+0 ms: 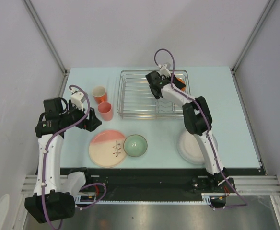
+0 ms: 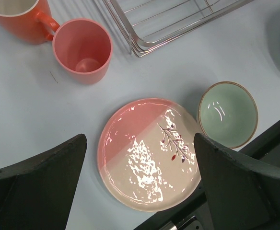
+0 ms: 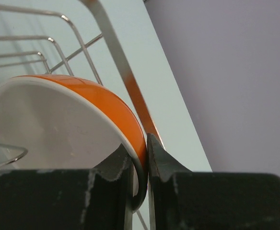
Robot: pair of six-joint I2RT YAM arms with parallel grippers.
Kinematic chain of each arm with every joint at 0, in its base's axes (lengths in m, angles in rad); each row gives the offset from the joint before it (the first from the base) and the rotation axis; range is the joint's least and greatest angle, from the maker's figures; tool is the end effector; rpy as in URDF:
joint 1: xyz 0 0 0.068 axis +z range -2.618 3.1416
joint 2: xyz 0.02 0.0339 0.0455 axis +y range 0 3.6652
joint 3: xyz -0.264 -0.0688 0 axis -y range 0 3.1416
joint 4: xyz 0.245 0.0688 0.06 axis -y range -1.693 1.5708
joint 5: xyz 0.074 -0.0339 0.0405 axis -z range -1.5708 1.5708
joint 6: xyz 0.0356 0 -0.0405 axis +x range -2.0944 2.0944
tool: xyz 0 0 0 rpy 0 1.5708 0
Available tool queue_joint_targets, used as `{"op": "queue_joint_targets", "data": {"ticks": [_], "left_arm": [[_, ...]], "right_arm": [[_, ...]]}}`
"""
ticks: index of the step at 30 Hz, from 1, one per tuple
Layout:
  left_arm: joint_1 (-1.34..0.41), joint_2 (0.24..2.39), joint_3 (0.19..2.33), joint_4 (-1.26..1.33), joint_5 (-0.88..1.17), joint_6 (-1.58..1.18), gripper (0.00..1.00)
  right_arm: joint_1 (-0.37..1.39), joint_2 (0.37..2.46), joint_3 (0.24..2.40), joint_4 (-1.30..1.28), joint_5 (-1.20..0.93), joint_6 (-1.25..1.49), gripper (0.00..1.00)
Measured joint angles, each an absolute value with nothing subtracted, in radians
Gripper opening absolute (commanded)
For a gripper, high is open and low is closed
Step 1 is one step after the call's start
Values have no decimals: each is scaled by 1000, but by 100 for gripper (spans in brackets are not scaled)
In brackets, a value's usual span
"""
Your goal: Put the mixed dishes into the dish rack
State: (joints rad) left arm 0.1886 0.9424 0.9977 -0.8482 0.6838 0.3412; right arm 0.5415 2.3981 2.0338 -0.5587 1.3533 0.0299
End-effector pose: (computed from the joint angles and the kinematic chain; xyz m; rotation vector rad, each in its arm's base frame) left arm 0.1785 0.0112 0.3281 0.4830 2.1485 -0.5146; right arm 0.4583 0.2351 0.1958 0.0146 1.9317 -1.2608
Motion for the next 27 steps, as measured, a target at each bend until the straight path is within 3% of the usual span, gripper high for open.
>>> {"op": "queue_joint_targets", "data": {"ticks": [2,4,5,6,11,20,27], "left_arm": [[188,942,998,-848,683,341,100],[188,942,997,-847,683,341,100],[189,942,997,-847,684,341,100],[188,942,997,-848,683,341,100],[188,942,997,-847,684,341,100],[188,928,996,-848,684,341,100],[188,918,996,-848,683,342,100]], "right_arm": [[545,2410,2035,-586,1344,53,8],[547,2414,2048,-635,1343,100,24],[548,2414,2054,-651,1335,115,34],[548,2414,2059,-671,1320,134,57],[551,2414,2064,-744,1272,187,78],[578,2353,2043,-842,1223,273,82],[753,2032,1889,-933,1111,393,79]]}}
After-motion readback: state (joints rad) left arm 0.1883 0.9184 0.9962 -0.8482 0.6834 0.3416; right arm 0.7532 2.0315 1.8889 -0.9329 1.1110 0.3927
